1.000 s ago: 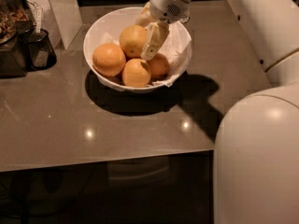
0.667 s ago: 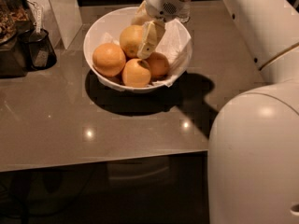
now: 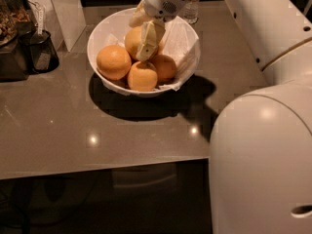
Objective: Pick orange from white bowl
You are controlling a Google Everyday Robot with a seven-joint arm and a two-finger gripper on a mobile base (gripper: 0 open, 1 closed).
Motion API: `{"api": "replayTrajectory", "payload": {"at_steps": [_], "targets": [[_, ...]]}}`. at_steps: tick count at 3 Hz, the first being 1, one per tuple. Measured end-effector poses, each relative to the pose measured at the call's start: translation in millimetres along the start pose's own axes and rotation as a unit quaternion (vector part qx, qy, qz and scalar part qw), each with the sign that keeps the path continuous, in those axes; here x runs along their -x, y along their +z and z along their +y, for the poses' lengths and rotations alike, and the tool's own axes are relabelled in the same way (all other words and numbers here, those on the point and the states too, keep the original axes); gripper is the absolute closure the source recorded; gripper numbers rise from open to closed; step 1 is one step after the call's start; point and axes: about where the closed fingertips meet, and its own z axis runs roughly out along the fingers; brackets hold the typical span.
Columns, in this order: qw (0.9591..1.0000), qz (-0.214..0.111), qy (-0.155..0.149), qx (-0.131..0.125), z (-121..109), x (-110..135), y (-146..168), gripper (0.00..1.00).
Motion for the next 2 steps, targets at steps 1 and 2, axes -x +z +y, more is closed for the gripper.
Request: {"api": "replayTrajectory", "payload": {"at_steps": [1, 2], "targets": [[0.9999, -0.003, -0.001, 0.017, 1.2, 3.0, 11.8, 0.23], [0.9995, -0.003, 0.009, 0.029, 4.8, -3.9, 18.8, 0.27]]}}
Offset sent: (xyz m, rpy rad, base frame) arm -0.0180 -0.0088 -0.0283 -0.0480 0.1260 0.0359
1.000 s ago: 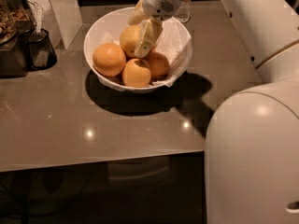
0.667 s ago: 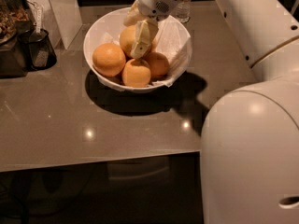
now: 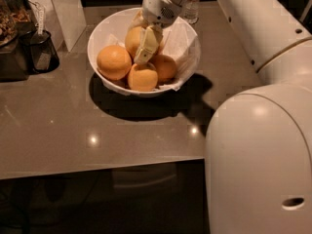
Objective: Pick orange from white bowl
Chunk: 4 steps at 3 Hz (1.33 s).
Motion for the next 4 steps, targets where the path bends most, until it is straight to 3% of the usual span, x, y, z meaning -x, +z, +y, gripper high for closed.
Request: {"api": "replayTrajectory", "payload": {"at_steps": [3, 4], "targets": [[0.9998, 0.0, 0.017, -0.014, 8, -11, -15, 0.91], [0.9991, 0.001, 0.006, -0.041, 14, -10, -37, 1.0]]}}
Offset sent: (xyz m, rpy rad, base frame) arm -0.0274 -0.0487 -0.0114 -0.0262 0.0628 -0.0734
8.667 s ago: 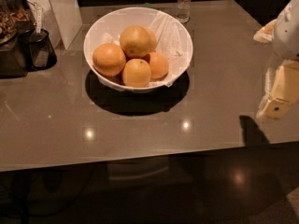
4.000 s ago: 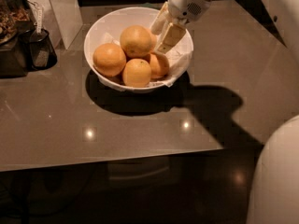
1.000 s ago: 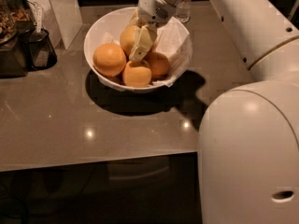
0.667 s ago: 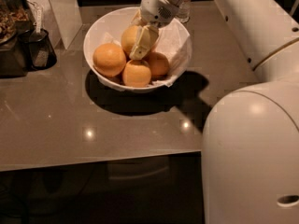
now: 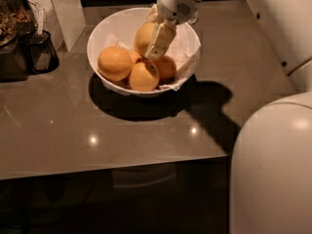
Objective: Pick orange from white bowl
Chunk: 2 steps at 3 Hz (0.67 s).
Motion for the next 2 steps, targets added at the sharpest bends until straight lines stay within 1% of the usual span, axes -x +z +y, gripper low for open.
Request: {"api": "replayTrajectory", "payload": {"at_steps": [1, 2], "targets": [[0.9994, -0.003, -0.011, -0.033, 11, 3, -31, 1.0], [0.9964, -0.014, -0.006, -0.083, 34, 1, -69, 1.0]]}}
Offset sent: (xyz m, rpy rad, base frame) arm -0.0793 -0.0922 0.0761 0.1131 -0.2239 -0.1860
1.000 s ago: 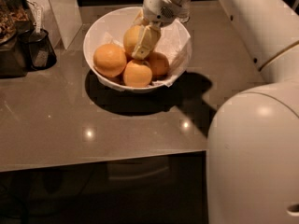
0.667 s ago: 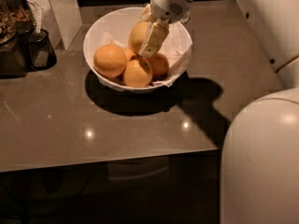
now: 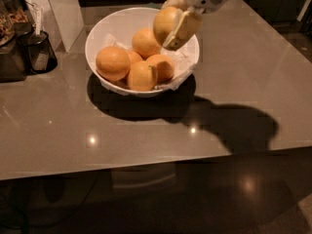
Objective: Pick orange from white bowl
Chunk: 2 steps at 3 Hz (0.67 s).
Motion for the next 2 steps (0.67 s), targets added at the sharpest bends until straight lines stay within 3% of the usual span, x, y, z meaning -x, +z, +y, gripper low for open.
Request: {"api": "replayTrajectory", "payload": {"at_steps": [1, 2], "targets": [[0.9979, -0.024, 0.028, -0.054, 26, -12, -31, 1.0], [0.9921, -0.032, 0.054, -0.109, 47, -28, -58, 1.0]]}}
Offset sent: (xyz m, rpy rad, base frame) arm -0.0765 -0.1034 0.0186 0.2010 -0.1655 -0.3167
